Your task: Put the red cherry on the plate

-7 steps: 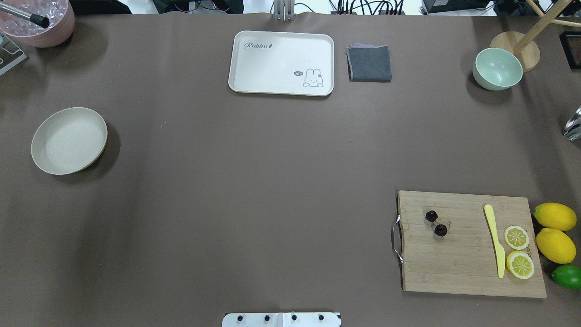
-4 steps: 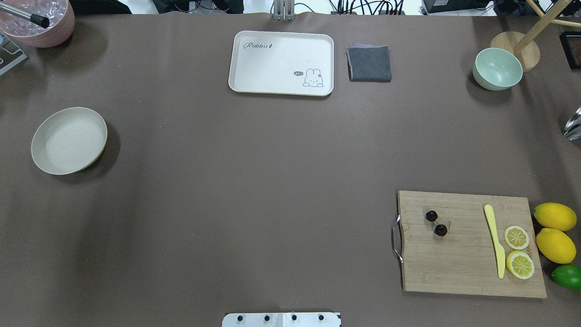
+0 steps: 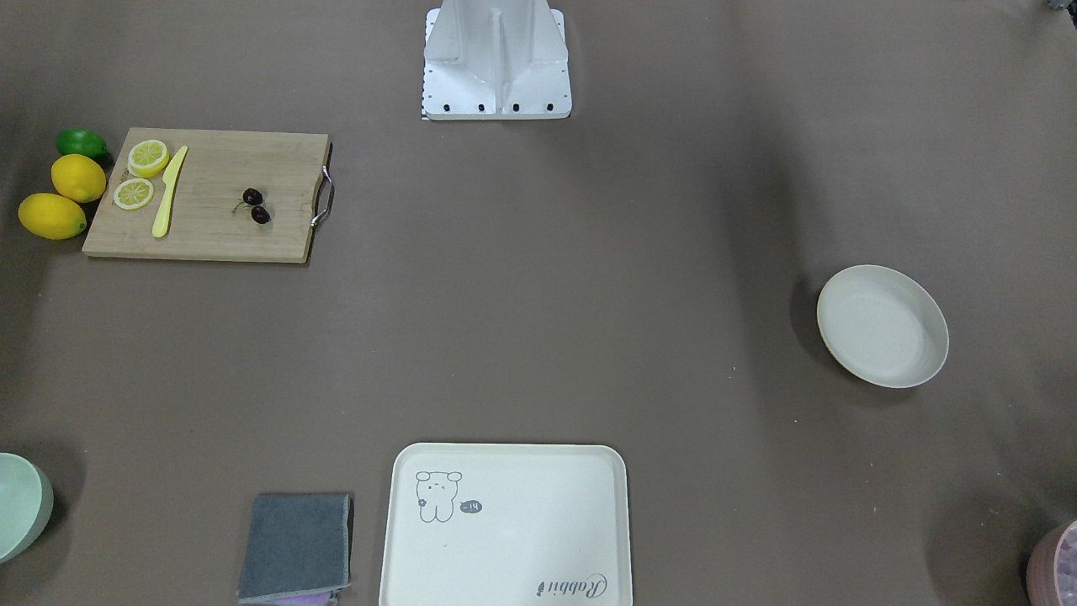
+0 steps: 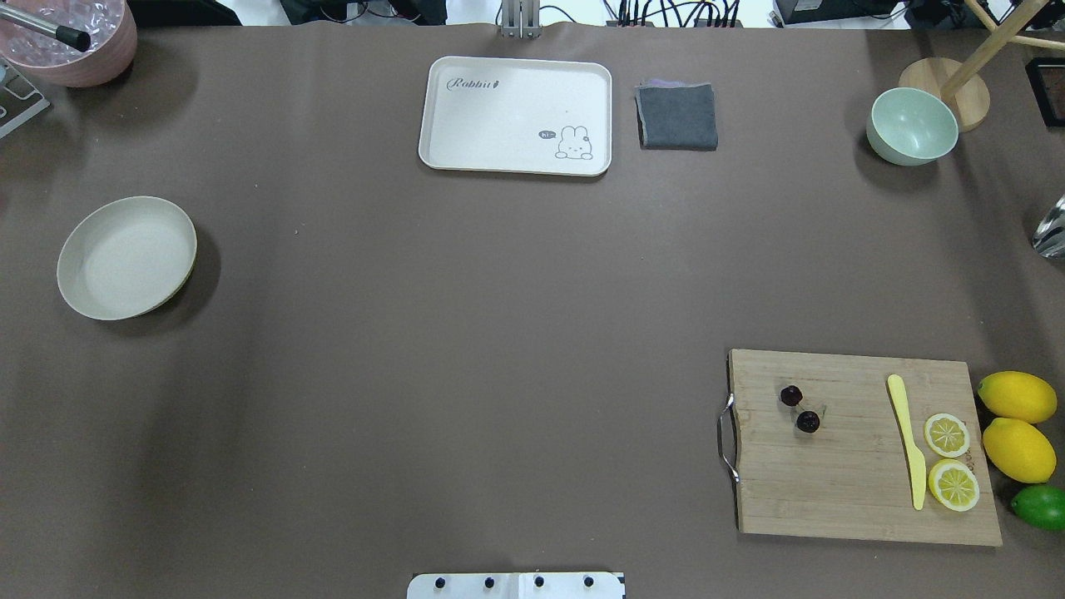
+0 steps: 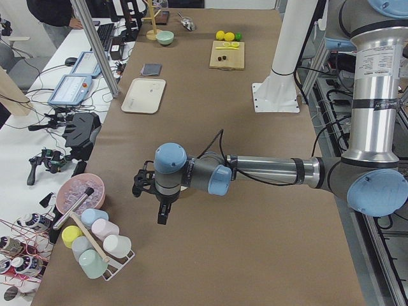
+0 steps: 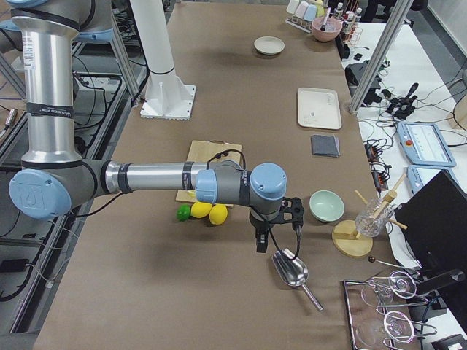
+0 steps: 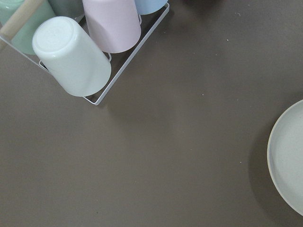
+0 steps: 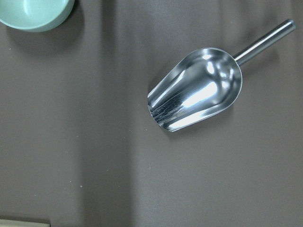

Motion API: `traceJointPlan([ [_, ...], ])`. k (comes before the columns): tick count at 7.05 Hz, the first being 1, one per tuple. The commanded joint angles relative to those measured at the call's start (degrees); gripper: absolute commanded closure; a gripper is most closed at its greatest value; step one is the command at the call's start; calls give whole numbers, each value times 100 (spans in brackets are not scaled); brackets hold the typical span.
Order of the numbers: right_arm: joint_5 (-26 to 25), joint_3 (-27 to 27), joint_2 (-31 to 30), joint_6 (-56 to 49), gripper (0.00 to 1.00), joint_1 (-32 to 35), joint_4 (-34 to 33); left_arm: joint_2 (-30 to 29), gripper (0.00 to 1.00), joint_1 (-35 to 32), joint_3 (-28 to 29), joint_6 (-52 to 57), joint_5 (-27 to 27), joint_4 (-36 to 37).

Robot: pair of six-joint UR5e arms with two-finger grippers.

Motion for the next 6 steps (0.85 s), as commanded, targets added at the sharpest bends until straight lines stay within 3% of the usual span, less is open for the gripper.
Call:
traceJointPlan([
  [1, 0, 2, -12, 0, 0, 0, -4, -2, 2, 0, -4, -2, 0, 0],
  [4, -9, 11, 5, 9, 0, 0, 5, -299, 2, 166, -57, -46, -9, -9],
  [5, -9, 11, 14, 17, 0, 0, 5, -440, 2, 680, 22, -212, -27, -191],
  [6, -9, 19, 14, 18, 0, 0, 5, -616, 2, 903, 205, -1240, -36, -968],
])
